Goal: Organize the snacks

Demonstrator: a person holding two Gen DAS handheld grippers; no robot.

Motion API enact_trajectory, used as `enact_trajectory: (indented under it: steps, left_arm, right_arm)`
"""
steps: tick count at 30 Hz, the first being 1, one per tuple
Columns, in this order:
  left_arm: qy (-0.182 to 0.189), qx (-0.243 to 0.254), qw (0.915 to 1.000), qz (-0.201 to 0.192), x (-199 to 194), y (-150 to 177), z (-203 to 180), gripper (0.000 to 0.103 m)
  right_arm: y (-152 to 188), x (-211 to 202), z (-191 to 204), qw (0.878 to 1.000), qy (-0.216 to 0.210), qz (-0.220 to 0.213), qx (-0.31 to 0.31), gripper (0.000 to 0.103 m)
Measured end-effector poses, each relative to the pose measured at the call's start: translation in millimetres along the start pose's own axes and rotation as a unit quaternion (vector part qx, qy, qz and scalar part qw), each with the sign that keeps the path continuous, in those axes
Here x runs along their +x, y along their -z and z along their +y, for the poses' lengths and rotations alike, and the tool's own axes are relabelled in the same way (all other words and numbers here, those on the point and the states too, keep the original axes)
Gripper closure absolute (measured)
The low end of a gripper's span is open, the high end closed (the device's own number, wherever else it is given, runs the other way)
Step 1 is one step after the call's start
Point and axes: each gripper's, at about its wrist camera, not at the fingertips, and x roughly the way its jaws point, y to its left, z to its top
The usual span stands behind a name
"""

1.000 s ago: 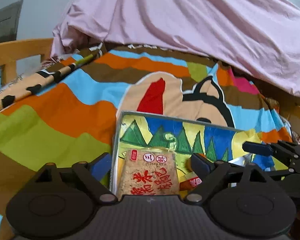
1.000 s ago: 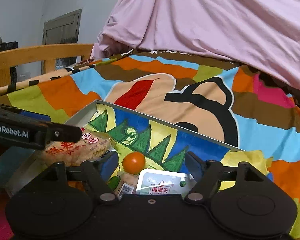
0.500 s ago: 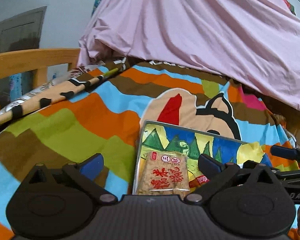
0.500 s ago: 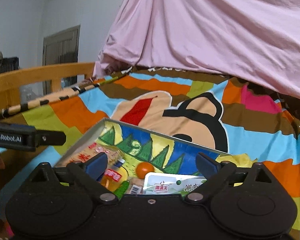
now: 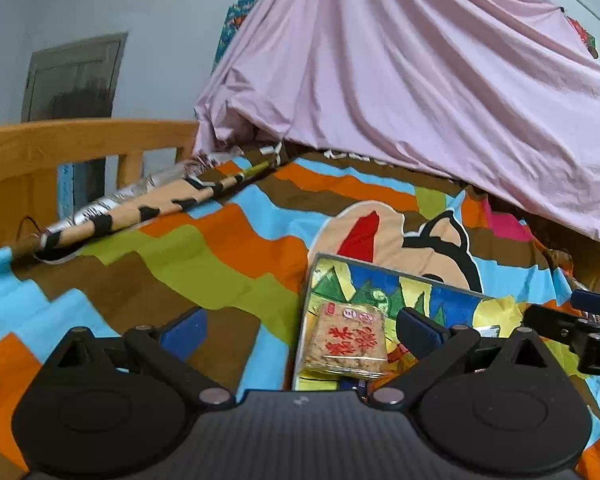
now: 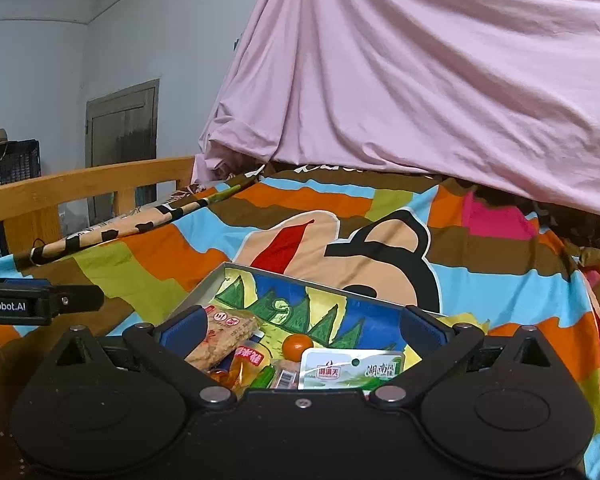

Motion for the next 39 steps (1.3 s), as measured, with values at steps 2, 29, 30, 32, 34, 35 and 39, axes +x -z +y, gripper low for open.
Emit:
enact_trajectory:
  steps: [2, 29, 30, 32, 34, 35, 39]
  left_arm:
    - [-0.004, 0.008, 0.9999, -0.007, -7.4, 0.7, 0.7, 0.001]
    - [0.026, 0.031, 0.9992, -0.004, -88.8, 29.1, -12.2, 0.0]
    - [0.028, 0.03, 0.9992, -0.002, -92.7, 31.9, -12.4, 0.001]
    - [0.03, 0.026, 0.9992, 0.001, -99.3, 35.8, -12.0, 0.001]
    - [0.033, 0.023, 0.9992, 0.005, -107.3, 39.4, -11.1, 0.001]
    - [0.034, 0.022, 0.9992, 0.006, -110.7, 40.3, -10.2, 0.001]
    - [0.036, 0.026, 0.999, 0.003, -126.1, 42.0, -7.4, 0.001]
  right_arm:
    - [0.0, -8.1, 2.6, 1.0, 0.001, 0.002, 0.004, 0.001]
    - [9.7, -113.8, 18.2, 0.999, 0.025, 0.023, 0.018, 0.001]
    - [10.2, -117.5, 20.0, 0.999, 0.026, 0.023, 0.016, 0.001]
    - [11.5, -125.0, 22.8, 0.999, 0.027, 0.026, 0.017, 0.001]
    - [13.3, -132.6, 25.9, 0.999, 0.03, 0.028, 0.018, 0.001]
    - [13.9, -136.0, 27.6, 0.999, 0.031, 0.028, 0.018, 0.001]
    - [18.8, -149.6, 33.0, 0.999, 0.032, 0.03, 0.02, 0.001]
